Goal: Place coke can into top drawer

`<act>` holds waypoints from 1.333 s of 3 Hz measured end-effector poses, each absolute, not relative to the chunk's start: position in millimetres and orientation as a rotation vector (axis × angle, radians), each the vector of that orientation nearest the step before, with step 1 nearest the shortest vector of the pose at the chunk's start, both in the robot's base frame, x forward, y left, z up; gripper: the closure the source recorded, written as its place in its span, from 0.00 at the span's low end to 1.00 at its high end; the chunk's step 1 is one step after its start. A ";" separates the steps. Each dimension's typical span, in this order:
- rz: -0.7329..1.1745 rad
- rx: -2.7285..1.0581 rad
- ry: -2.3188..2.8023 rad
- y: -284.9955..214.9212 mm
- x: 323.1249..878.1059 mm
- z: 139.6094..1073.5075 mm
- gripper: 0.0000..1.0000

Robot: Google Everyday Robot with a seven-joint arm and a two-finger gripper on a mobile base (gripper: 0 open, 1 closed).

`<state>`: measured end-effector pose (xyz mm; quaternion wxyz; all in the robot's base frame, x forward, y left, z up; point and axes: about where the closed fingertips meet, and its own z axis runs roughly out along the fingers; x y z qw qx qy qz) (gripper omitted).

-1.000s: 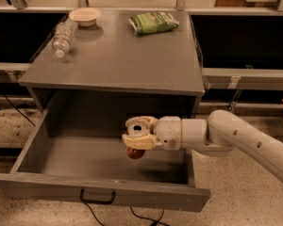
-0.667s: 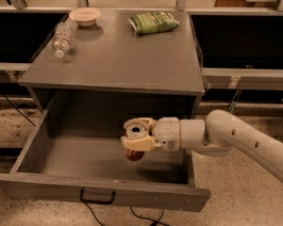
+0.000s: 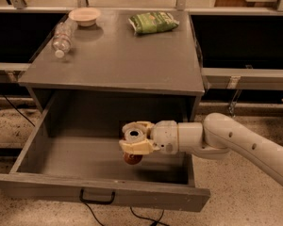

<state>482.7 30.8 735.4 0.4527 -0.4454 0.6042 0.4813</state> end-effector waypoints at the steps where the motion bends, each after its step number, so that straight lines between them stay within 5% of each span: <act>1: 1.201 -1.080 1.508 33.1 484.5 715.6 1.00; 3: 1.223 -1.060 1.538 38.1 489.5 686.1 1.00; 4: 1.223 -1.060 1.538 38.1 489.5 686.1 0.82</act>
Offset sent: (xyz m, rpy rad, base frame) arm 0.0122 0.0042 -0.0613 0.0016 0.0716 -0.0310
